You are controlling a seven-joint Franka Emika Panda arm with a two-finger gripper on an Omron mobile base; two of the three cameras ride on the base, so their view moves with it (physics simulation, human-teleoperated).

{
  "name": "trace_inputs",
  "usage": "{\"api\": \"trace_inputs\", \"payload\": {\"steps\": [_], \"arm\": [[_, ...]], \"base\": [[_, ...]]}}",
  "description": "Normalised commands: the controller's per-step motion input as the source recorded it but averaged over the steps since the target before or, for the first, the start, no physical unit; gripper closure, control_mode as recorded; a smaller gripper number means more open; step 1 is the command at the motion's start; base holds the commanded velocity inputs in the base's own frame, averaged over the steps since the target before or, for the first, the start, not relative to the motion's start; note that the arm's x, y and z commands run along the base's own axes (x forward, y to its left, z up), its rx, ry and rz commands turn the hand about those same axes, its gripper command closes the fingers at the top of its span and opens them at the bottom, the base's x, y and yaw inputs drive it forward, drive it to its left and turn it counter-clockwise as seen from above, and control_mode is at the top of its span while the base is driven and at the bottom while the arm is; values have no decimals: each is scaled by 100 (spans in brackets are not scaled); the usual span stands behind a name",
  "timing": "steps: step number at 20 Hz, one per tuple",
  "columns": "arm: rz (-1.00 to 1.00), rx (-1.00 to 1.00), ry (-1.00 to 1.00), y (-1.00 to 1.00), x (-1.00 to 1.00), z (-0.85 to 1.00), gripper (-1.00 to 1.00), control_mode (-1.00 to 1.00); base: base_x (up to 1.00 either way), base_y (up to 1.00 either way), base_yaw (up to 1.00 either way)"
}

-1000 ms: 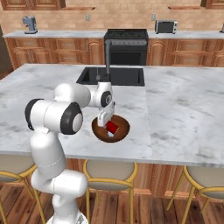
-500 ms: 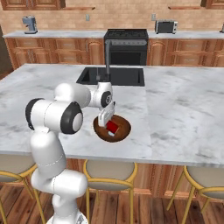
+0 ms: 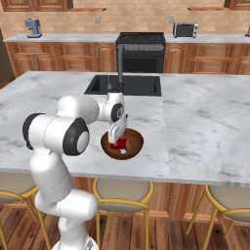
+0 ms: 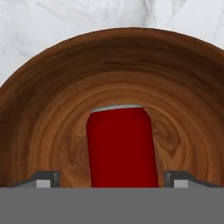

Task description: Open the fridge, grab two sodas, and place both sodas inside the bowl with ice on the dining counter.

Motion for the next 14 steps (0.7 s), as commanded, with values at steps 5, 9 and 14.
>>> {"api": "trace_inputs", "payload": {"steps": [5,9,14], "arm": [[-2,3,-10,0,-36,36,-100,-100],[-6,6,-19,0,-71,54,-100,-100],[-17,6,-22,1,-80,63,-100,-100]], "base": [[0,0,0],[0,0,0],[0,0,0]]}}
